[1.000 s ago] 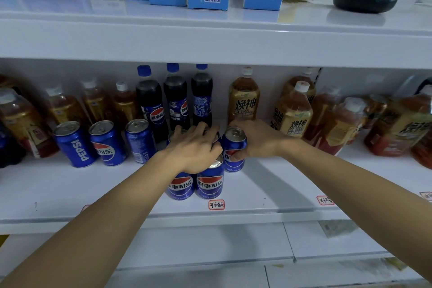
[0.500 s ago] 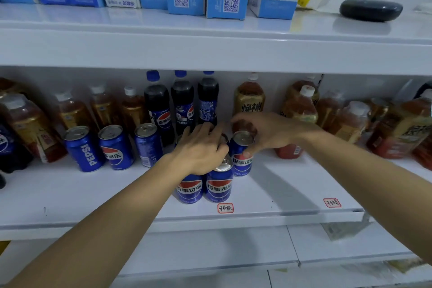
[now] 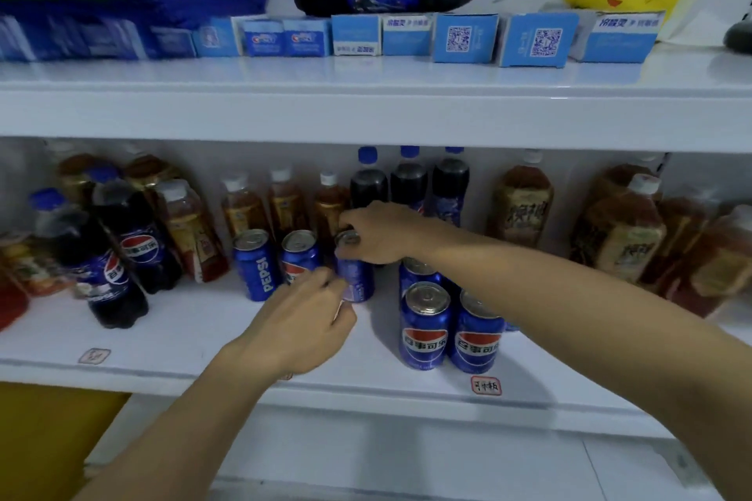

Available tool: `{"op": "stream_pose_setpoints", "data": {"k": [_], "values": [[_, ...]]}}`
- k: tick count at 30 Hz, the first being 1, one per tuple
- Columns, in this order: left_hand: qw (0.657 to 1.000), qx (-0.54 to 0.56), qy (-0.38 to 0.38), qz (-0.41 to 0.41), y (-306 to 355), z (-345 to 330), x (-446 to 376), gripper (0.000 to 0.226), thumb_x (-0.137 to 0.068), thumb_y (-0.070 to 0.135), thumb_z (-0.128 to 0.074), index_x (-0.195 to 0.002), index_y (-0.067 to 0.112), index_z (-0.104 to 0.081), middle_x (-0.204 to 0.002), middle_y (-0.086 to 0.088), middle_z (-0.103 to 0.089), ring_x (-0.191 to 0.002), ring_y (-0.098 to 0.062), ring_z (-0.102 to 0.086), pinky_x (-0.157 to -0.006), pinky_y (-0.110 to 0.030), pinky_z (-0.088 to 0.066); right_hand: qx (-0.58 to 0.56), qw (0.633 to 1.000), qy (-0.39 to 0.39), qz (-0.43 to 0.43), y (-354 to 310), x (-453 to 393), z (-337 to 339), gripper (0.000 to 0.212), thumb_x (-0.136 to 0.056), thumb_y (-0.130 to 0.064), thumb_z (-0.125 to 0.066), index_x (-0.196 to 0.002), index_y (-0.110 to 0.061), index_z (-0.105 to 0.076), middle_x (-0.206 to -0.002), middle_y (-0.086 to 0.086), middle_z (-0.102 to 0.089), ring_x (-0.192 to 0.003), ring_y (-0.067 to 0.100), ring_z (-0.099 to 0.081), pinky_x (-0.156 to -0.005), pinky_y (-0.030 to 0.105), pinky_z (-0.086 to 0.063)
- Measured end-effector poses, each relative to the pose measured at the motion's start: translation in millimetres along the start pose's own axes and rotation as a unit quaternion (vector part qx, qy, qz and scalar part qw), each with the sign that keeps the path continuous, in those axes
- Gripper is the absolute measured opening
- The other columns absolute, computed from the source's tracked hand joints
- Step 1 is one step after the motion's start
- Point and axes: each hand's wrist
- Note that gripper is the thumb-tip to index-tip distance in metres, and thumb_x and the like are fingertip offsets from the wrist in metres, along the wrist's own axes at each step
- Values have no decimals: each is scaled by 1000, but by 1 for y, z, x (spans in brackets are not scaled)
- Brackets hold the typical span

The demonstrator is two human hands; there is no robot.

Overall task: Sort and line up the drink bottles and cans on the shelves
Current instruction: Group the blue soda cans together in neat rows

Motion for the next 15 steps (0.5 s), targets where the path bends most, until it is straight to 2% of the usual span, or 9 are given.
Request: {"op": "stream_pose_setpoints", "data": {"k": [2,5,7,9,11,13,15], "values": [[1000,3,-16,18,-9,1,9,64,-91,54,-19,-131,20,-56,-130,2,-54,-115,-19,-54,-96,-41,-49,47,999,-5,-9,-6,-12,-14,51,-91,-56,-65,-124,-18,-57,-115,8,-67,-98,29,-65,-75,39,-52],[999,3,-24,34,-23,1,14,43,-102,40,-42,-138,18,-50,-135,-1,-53,-118,-21,-52,-95,-39,-48,23,1000,1,-12,-10,-15,-19,45,-87,-52,-71,-117,-20,-57,-106,4,-65,-94,28,-65,-67,36,-47],[999,35,10,40,-29,2,13,52,-99,37,-52,-146,22,-37,-139,-1,-51,-118,-23,-55,-93,-40,-51,-17,1000,17,-4,-8,-8,-7,37,-85,-45,-73,-111,-23,-58,-99,1,-65,-90,27,-65,-65,36,-48],[987,118,98,39,-32,3,6,73,-91,33,-63,-153,29,-25,-142,1,-49,-118,-25,-58,-90,-44,-55,-65,997,40,31,0,8,13,37,-84,-40,-74,-115,-26,-59,-104,-2,-66,-93,21,-65,-74,38,-53],[960,220,171,24,-30,7,-6,83,-84,34,-73,-152,32,-27,-141,6,-53,-119,-19,-60,-91,-40,-55,-116,988,62,86,9,30,41,45,-86,-35,-77,-125,-31,-57,-120,-10,-64,-107,11,-63,-90,32,-52],[927,336,166,-19,-18,13,-20,81,-81,39,-80,-148,34,-35,-136,14,-59,-120,-7,-61,-97,-34,-53,-206,971,59,108,20,62,70,52,-89,-21,-78,-134,-32,-55,-133,-14,-61,-122,5,-59,-100,27,-49],[901,402,152,-57,2,15,-33,74,-80,33,-85,-140,31,-42,-129,16,-62,-115,2,-62,-97,-26,-53,-285,953,29,104,32,97,90,58,-89,-5,-75,-138,-29,-54,-137,-14,-60,-128,6,-57,-103,26,-50]]}}
Point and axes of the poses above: each hand's wrist, its own x-axis away from the middle knuckle, its own z-axis out of the back of the hand, y = z × x
